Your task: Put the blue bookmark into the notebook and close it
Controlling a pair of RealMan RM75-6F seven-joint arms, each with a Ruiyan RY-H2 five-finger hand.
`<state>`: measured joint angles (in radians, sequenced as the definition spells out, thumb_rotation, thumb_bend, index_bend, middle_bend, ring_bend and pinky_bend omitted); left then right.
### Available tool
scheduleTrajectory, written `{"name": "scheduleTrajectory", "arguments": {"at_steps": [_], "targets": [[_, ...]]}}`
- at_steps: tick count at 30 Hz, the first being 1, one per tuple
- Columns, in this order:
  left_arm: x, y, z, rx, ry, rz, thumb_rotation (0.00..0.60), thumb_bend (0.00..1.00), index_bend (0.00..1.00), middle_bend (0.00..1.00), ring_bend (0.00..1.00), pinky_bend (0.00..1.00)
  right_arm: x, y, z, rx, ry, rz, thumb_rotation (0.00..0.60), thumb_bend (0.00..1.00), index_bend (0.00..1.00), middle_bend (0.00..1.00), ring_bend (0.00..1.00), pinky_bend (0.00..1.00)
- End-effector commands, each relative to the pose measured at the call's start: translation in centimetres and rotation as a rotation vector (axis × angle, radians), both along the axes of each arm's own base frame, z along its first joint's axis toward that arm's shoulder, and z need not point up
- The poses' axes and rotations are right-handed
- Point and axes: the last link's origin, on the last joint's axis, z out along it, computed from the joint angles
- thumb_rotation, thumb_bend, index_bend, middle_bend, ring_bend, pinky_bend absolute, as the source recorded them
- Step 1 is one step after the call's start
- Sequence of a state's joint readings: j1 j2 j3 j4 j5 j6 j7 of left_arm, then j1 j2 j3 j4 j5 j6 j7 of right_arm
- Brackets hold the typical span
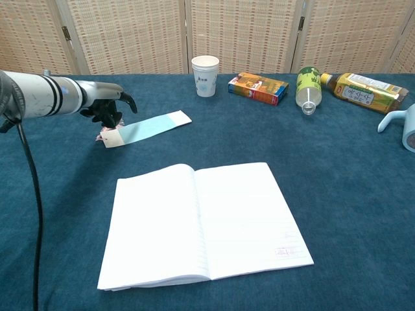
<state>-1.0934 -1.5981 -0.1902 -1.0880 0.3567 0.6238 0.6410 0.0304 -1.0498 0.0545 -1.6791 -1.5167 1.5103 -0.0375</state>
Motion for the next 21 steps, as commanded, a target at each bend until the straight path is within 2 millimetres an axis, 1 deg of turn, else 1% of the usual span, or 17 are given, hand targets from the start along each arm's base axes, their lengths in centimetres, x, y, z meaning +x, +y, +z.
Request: {"name": "scheduleTrajectory", "arguments": {"at_steps": [1,10,21], "targets": [[0.3,0.3,-1.1,-0.009,0.014,0.018,0.600,0.77,0.19,0.84,0.82,0.94,0.0,0.0,0.0,0.001,0.000,-0.002,0.600,0.25,0.16,0.28,0.26,0.23],[0.2,1.0,-2.0,0.009,0.049,0.062,0.600,0.77,0.19,0.84,0.82,0.94,-0.3,0.0,0.0,-0.002,0.000,-0.014,0.600,0.25,0.16,0.28,0.26,0.23],[0.0,1.8,-2.0,0.038,0.089,0.103,0.600,0.77,0.19,0.84,0.82,0.94,-0.6,0.1,0.0,-0.002,0.001,-0.024,0.600,0.25,0.17,0.29,0.26,0.23]]}}
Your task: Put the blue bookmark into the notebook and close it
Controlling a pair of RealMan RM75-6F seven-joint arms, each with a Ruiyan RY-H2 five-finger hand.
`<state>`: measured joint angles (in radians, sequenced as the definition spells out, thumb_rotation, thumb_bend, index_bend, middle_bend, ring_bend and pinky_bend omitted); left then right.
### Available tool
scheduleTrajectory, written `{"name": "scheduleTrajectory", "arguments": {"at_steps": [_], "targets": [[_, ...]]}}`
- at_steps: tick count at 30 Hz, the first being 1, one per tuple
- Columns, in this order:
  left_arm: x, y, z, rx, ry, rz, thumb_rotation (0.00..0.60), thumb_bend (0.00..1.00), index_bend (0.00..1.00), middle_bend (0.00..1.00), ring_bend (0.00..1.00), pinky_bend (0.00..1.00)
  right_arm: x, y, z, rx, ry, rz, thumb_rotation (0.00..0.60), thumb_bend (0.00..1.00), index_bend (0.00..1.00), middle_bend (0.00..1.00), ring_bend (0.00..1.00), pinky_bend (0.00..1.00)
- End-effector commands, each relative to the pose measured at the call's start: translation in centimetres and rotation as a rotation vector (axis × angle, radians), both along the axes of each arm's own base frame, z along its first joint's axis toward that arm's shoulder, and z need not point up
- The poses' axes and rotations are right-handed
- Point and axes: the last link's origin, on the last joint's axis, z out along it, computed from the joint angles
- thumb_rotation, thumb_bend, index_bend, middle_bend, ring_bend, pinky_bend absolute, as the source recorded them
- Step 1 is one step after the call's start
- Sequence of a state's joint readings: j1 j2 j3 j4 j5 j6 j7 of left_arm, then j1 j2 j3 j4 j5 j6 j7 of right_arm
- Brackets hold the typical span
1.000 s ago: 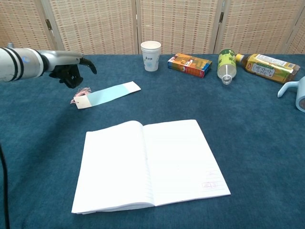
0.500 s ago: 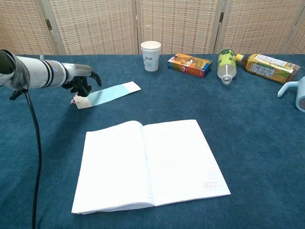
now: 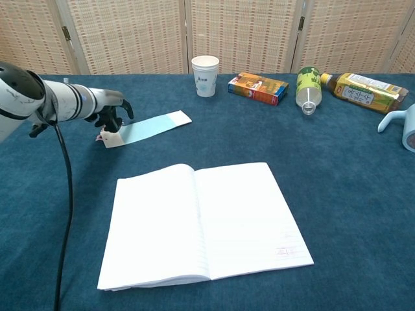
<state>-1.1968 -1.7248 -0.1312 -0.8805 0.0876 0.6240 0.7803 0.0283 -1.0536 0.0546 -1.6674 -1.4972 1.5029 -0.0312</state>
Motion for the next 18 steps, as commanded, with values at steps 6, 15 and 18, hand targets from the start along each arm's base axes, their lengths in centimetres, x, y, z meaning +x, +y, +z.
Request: {"name": "scheduleTrajectory", "arguments": {"at_steps": [6,15,18], "targets": [[0.1,0.1,-0.6,-0.012,0.027,0.005,0.600,0.77,0.19,0.84,0.82,0.94,-0.1,0.2,0.1,-0.004,0.002,-0.007,0.600,0.25,0.17,0.29,0.26,0.23],[0.2,0.1,-1.2,-0.032,0.047,-0.004,0.600,0.77,0.20,0.84,0.82,0.94,-0.4,0.5,0.1,-0.011,0.001,-0.023,0.600,0.25,0.17,0.29,0.26,0.23],[0.4,-0.1,-1.3,-0.043,0.042,-0.021,0.600,0.77,0.23,0.84,0.82,0.94,-0.4,0.5,0.1,-0.010,0.000,-0.024,0.600,0.25,0.17,0.29,0.26,0.23]]}}
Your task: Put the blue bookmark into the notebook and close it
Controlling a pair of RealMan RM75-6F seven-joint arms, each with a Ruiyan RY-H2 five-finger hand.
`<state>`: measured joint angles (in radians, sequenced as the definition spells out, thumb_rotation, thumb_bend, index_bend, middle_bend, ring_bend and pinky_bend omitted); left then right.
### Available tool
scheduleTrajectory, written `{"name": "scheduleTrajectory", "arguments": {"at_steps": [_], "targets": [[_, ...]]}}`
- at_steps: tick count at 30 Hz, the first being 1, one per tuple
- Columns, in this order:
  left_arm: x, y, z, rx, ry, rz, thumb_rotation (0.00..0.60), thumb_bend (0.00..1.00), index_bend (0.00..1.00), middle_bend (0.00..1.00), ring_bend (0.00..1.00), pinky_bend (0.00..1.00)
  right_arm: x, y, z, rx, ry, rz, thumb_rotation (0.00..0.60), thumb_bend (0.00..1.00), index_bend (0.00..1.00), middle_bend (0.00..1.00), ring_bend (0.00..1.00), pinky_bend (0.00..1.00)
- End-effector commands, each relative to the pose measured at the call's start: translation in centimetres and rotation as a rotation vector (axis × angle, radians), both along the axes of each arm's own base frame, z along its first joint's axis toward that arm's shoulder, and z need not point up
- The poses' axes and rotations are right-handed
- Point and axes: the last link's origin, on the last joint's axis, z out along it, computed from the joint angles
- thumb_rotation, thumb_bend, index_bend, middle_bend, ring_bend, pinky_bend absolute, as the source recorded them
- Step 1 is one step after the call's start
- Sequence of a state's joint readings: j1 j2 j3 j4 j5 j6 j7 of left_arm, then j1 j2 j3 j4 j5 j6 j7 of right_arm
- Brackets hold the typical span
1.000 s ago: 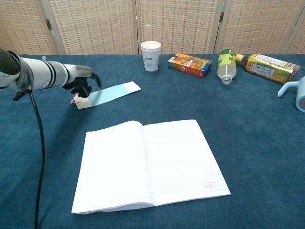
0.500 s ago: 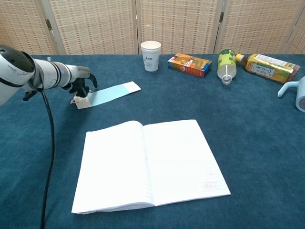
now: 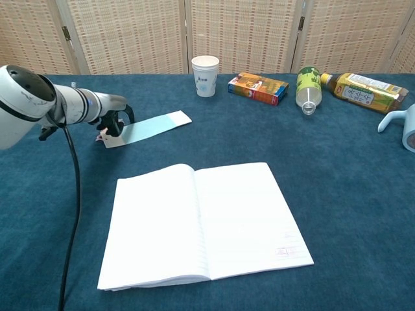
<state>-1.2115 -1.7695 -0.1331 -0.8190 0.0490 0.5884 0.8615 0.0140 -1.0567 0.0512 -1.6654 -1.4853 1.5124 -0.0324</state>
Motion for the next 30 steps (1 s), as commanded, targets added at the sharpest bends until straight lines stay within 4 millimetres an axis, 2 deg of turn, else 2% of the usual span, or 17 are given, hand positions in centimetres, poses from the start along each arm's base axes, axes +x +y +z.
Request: {"name": "scheduleTrajectory", "arguments": {"at_steps": [1,12,26,28,30], "targets": [[0.3,-0.2,-0.2,-0.012,-0.004,-0.021,0.600,0.77,0.23,0.84,0.82,0.94,0.0,0.0,0.0,0.001,0.000,-0.002,0.600,0.25,0.17,0.29,0.26,0.23],[1.1,-1.8,-0.2,-0.067,-0.028,-0.104,0.600,0.77,0.26,0.84,0.82,0.94,0.1,0.0,-0.1,0.003,-0.001,0.004,0.600,0.25,0.17,0.29,0.26,0.23],[1.6,-4.9,1.2,-0.128,-0.036,-0.225,0.600,0.77,0.27,0.84,0.81,0.94,0.2,0.1,-0.2,0.003,-0.004,0.013,0.600,0.25,0.17,0.29,0.26,0.23],[1.8,-5.2,1.7,-0.108,-0.056,-0.241,0.600,0.76,0.26,0.84,0.81,0.93,0.3,0.1,-0.2,0.003,-0.005,0.015,0.600,0.26,0.17,0.29,0.26,0.23],[1.8,-5.4,2.1,-0.088,-0.065,-0.266,0.600,0.70,0.25,0.84,0.81,0.93,0.3,0.1,-0.2,0.003,-0.006,0.017,0.600,0.25,0.17,0.29,0.26,0.23]]}}
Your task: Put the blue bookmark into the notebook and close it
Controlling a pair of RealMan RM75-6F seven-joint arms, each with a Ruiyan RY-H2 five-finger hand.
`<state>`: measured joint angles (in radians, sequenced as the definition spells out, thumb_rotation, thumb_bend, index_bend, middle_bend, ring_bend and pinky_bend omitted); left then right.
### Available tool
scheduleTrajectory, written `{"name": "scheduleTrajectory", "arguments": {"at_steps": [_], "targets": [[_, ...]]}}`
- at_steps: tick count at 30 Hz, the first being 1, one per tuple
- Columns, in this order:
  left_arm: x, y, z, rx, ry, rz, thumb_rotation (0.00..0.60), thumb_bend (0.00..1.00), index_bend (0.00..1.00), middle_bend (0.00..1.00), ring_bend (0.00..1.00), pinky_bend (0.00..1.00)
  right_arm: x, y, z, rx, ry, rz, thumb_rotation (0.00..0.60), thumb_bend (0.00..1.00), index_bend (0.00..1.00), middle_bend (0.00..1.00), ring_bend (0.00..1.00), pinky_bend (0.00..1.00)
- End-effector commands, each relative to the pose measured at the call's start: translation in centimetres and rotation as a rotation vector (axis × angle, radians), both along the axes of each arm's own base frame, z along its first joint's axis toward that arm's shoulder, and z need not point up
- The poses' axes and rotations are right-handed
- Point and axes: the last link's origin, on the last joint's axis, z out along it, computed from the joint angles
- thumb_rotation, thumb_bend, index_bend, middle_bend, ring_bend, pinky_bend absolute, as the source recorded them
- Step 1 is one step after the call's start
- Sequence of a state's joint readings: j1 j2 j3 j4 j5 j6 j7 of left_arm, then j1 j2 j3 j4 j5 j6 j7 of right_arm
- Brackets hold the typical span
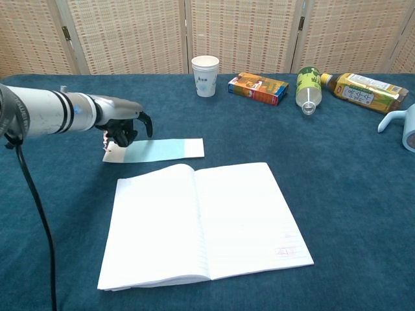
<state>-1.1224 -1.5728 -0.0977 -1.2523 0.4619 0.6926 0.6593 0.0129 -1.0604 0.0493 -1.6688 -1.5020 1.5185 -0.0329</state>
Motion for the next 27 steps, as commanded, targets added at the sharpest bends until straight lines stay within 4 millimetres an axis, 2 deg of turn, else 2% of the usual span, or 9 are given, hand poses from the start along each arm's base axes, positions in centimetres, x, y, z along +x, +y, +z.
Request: {"name": "scheduleTrajectory", "arguments": {"at_steps": [1,4,9,16,27], "targets": [[-0.2,-0.6,1.0,0.039,-0.026,-0.041,0.600,0.64,0.25,0.84,0.81,0.93,0.0,0.0,0.0,0.000,-0.001,0.002,0.600,0.26,0.17,0.29,0.26,0.23],[-0.5,-1.2,1.3,0.044,-0.027,-0.074,0.600,0.50,0.25,0.84,0.81,0.93,0.1,0.0,-0.1,0.001,-0.004,0.004,0.600,0.25,0.17,0.29,0.26,0.23],[-1.1,-2.0,1.3,0.045,-0.026,-0.103,0.600,0.36,0.25,0.84,0.80,0.93,0.0,-0.1,-0.2,0.003,-0.008,0.008,0.600,0.25,0.17,0.29,0.26,0.23],[-1.5,-2.6,0.7,0.033,-0.017,-0.118,0.600,0.31,0.24,0.84,0.80,0.93,0.0,-0.2,-0.3,0.007,-0.010,0.011,0.600,0.25,0.17,0.29,0.26,0.23],[-2.3,-2.8,-0.8,0.043,0.033,-0.145,0.600,0.31,0.23,0.84,0.80,0.93,-0.2,-0.2,-0.3,0.007,-0.010,0.004,0.600,0.25,0.17,0.29,0.26,0.23]]}}
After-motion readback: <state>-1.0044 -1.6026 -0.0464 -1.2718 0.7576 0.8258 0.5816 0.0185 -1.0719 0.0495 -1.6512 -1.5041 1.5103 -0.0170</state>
